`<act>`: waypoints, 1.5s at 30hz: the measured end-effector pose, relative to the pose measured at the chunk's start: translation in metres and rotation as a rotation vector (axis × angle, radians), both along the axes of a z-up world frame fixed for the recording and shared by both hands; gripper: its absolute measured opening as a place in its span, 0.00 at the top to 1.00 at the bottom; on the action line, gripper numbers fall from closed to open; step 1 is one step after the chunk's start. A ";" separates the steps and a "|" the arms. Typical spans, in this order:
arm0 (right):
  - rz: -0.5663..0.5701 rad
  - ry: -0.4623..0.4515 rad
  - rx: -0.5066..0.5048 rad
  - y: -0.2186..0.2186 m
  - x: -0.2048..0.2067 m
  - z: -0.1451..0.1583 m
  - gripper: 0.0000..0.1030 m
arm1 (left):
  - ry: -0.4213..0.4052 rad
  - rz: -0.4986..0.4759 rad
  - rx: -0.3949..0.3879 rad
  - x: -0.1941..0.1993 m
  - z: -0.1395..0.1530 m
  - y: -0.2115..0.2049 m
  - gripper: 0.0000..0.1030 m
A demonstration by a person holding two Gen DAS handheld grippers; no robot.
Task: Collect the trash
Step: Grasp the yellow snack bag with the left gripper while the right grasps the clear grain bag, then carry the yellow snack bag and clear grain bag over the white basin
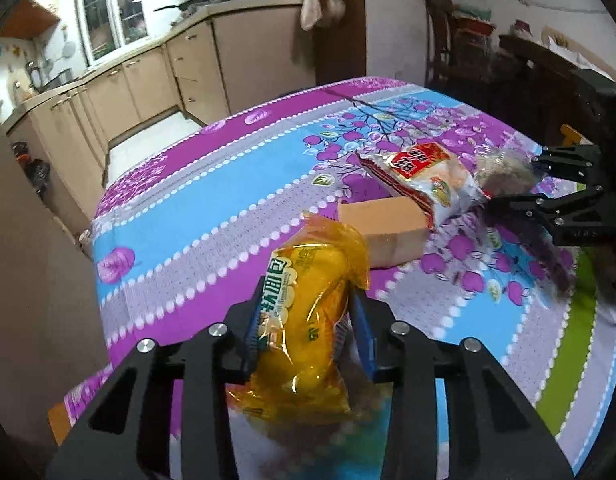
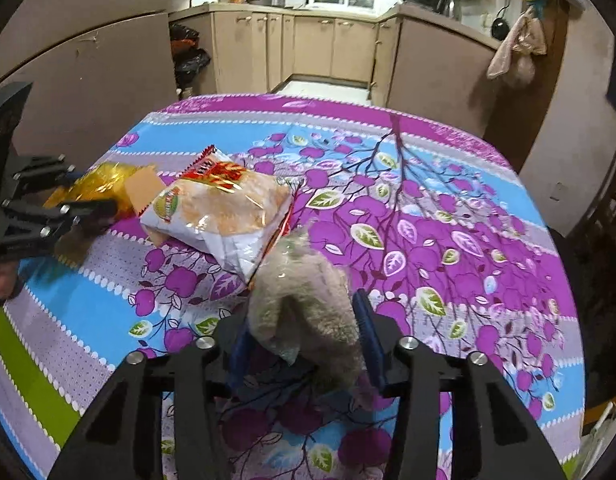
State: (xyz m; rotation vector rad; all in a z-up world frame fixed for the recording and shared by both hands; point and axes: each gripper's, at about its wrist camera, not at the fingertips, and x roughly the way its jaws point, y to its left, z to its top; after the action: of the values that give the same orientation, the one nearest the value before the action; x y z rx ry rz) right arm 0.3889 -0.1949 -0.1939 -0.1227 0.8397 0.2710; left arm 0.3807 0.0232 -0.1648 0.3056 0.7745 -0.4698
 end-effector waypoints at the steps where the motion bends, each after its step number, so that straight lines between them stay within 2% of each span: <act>1: -0.009 -0.007 0.012 -0.001 -0.004 0.002 0.62 | -0.009 0.018 -0.005 -0.008 0.001 -0.001 0.66; 7: -0.079 -0.074 0.076 -0.011 -0.045 0.022 0.64 | -0.076 0.117 -0.039 -0.045 0.012 -0.002 0.66; 11: -0.112 -0.121 0.122 -0.017 -0.079 0.043 0.64 | -0.122 0.179 -0.095 -0.074 0.031 -0.001 0.66; 20: -0.234 -0.229 0.144 -0.034 -0.158 0.099 0.64 | -0.270 0.309 -0.194 -0.140 0.091 -0.031 0.66; 27: -0.340 -0.313 0.106 -0.067 -0.210 0.133 0.64 | -0.371 0.296 -0.226 -0.170 0.127 -0.084 0.66; 33: -0.422 -0.364 0.067 -0.110 -0.244 0.151 0.64 | -0.394 0.241 -0.247 -0.184 0.141 -0.134 0.66; 45: -0.594 -0.398 -0.025 -0.200 -0.301 0.172 0.64 | -0.407 0.088 -0.276 -0.209 0.154 -0.234 0.66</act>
State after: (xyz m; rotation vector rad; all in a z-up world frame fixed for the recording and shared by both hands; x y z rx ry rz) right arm 0.0881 -0.3951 -0.0219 0.0525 0.4529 -0.3168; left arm 0.1715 -0.2106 -0.0105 0.1027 0.3190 -0.4082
